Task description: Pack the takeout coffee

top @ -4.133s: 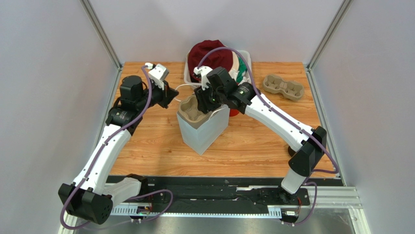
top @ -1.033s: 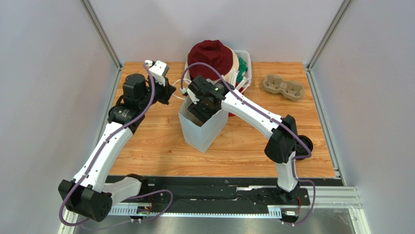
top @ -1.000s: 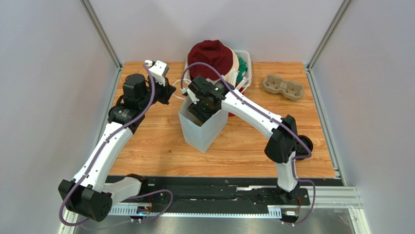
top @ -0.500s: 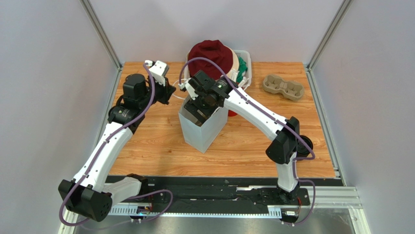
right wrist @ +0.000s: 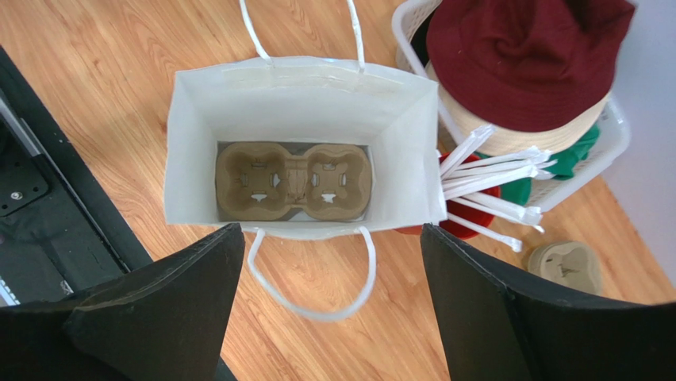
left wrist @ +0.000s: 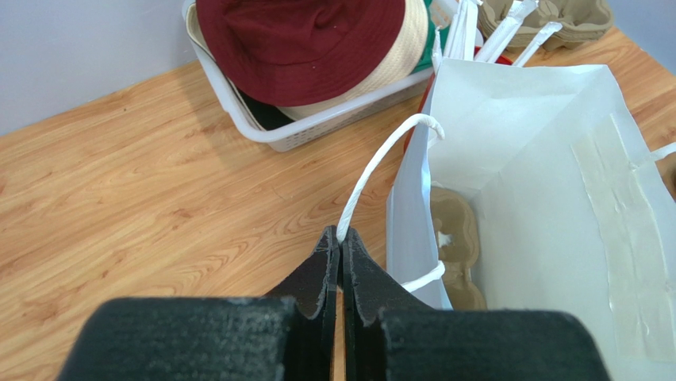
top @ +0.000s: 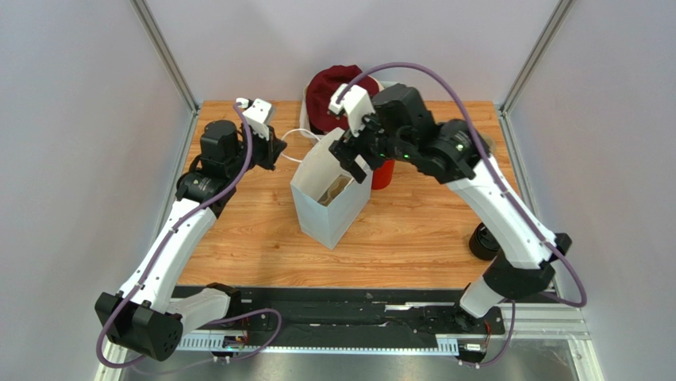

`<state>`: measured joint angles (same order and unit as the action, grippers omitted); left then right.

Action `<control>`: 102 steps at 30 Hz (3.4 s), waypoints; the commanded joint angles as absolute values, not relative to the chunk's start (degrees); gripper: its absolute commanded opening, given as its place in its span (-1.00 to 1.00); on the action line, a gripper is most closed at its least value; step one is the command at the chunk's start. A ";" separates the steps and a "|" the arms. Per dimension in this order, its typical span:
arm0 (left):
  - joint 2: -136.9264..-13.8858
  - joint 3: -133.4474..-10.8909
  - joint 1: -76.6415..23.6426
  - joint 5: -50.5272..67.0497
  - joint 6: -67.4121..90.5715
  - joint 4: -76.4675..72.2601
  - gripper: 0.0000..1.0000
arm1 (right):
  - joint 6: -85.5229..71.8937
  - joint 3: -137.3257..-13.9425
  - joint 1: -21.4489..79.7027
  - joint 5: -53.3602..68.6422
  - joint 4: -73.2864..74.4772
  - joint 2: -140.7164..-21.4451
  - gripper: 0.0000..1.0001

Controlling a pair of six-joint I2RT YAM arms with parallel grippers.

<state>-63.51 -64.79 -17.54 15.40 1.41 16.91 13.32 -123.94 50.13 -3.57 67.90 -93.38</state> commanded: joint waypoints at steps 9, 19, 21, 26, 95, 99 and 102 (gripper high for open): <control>-64.95 -67.58 -18.11 17.05 1.50 17.40 -0.94 | 23.02 -109.88 50.27 1.67 64.26 -80.78 0.68; -65.74 -70.75 -18.81 18.10 0.09 20.21 -0.90 | 29.17 -93.52 49.75 -3.08 48.70 -76.03 0.30; -65.74 -71.10 -18.90 18.19 0.09 20.39 -0.90 | 29.53 -92.38 49.66 -2.73 46.68 -75.15 -0.03; -65.74 -71.89 -18.98 18.89 -1.23 21.09 -0.90 | 29.53 -91.85 49.66 -2.20 44.74 -73.57 -0.51; -66.62 -77.78 -20.39 18.11 -3.43 24.17 -0.94 | 30.68 -97.11 51.59 12.75 48.78 -75.15 -1.00; -65.48 -82.25 -20.39 17.67 -5.00 24.52 -0.96 | 29.01 -102.82 51.86 10.20 49.48 -75.32 -1.00; -65.30 -86.64 -20.39 17.14 -5.80 26.09 -0.96 | 27.86 -106.78 51.86 9.32 50.01 -75.58 -1.00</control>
